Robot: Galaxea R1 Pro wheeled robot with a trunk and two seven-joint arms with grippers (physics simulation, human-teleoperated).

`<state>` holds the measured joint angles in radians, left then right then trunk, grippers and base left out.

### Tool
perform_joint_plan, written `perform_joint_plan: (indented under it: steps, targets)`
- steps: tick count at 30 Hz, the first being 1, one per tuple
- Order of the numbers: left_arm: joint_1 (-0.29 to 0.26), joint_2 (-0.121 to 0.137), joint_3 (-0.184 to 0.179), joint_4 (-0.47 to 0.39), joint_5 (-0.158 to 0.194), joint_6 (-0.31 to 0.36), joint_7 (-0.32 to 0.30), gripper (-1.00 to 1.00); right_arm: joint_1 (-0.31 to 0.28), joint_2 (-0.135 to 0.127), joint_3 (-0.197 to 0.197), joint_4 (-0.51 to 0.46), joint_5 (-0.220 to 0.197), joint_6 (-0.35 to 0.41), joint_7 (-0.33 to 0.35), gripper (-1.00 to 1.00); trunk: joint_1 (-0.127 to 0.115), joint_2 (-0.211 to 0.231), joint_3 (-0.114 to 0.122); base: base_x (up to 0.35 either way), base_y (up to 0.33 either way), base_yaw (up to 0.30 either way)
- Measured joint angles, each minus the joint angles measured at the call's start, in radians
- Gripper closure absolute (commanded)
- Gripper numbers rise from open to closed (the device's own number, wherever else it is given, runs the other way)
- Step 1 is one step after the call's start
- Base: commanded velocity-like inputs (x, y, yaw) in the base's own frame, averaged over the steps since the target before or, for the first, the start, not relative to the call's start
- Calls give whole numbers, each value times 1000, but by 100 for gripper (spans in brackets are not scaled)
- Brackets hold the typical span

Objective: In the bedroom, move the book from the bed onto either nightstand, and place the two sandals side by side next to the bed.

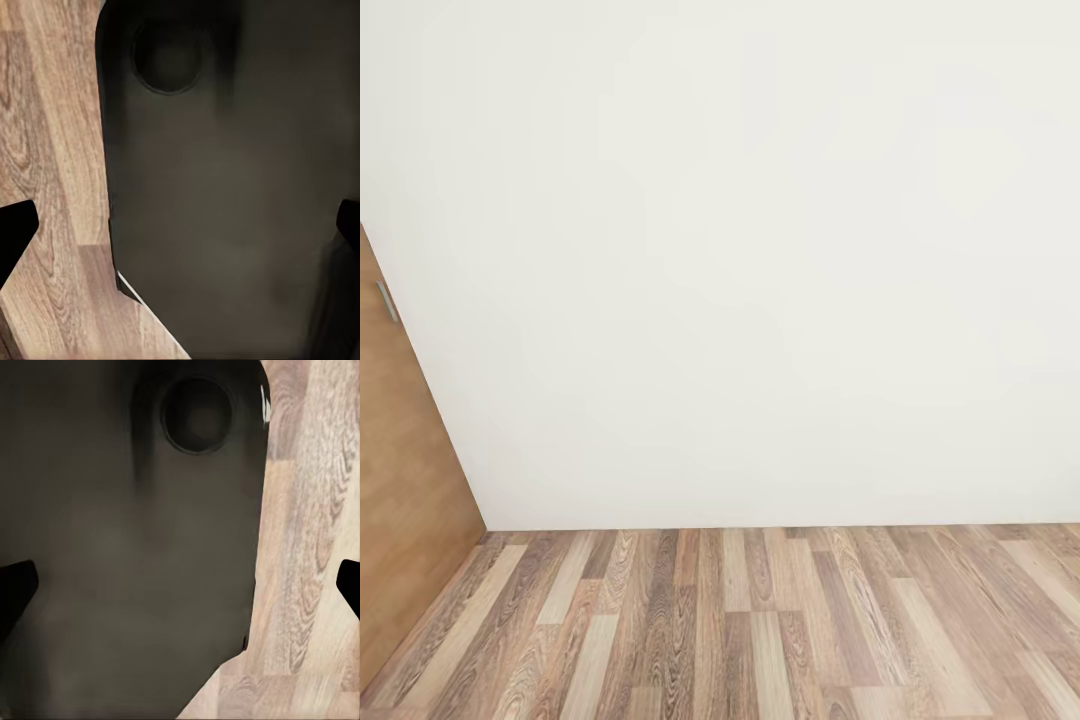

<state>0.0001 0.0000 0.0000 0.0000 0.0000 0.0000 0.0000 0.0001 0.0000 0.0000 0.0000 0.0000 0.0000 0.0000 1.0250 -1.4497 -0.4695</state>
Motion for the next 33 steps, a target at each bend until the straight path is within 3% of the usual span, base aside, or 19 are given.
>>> perform_joint_plan:
  steps: [33]
  targets:
    - [-1,-1,0,-73,-3,-2,-1,-100,-3,-3,-7,-4,-3,1,-2,-100,0,0,0,0,0,0]
